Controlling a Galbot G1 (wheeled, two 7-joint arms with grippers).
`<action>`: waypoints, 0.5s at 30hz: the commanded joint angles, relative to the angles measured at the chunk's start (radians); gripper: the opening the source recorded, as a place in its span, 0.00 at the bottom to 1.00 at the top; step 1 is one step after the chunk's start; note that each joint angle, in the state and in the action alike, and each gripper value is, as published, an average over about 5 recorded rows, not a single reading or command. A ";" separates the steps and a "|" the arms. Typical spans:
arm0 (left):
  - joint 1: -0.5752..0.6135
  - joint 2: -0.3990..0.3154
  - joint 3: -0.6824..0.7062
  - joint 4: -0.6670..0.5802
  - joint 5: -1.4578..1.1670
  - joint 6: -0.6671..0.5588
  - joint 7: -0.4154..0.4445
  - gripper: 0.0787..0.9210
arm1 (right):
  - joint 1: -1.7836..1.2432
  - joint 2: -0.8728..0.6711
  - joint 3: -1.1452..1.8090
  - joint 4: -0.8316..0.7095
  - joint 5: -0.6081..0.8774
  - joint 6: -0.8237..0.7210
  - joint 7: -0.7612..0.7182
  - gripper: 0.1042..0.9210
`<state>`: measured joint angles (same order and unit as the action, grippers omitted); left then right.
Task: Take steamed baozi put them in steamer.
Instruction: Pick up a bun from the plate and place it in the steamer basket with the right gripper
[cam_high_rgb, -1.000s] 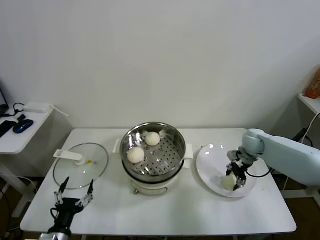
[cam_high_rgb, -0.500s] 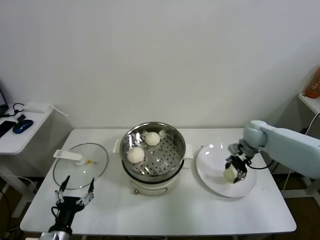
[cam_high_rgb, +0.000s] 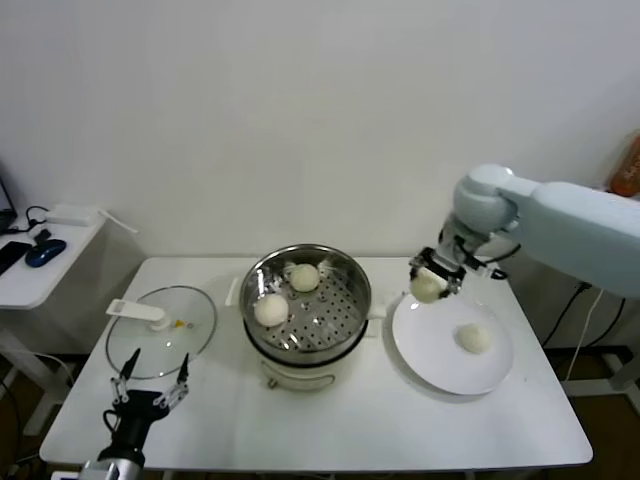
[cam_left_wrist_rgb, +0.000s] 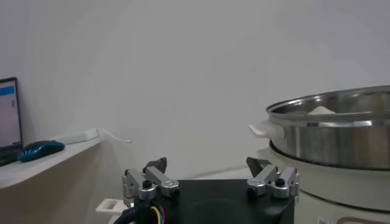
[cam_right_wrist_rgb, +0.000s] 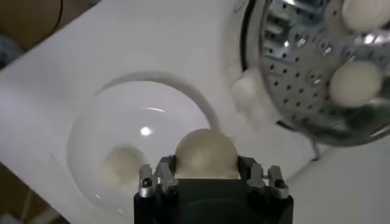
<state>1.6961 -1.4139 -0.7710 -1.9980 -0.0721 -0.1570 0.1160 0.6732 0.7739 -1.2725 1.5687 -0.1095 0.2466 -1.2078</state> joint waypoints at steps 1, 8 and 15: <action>0.003 0.001 0.001 -0.004 0.004 0.006 -0.004 0.88 | 0.132 0.113 0.033 0.128 -0.105 0.149 -0.010 0.67; 0.004 -0.001 0.008 -0.011 0.018 0.027 -0.020 0.88 | 0.037 0.290 0.070 0.075 -0.111 0.130 -0.008 0.68; 0.008 0.004 0.002 -0.007 0.018 0.034 -0.024 0.88 | -0.084 0.460 0.083 -0.044 -0.153 0.137 -0.007 0.68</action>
<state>1.7029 -1.4125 -0.7670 -2.0078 -0.0563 -0.1310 0.0968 0.6683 1.0352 -1.2093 1.5892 -0.2156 0.3520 -1.2121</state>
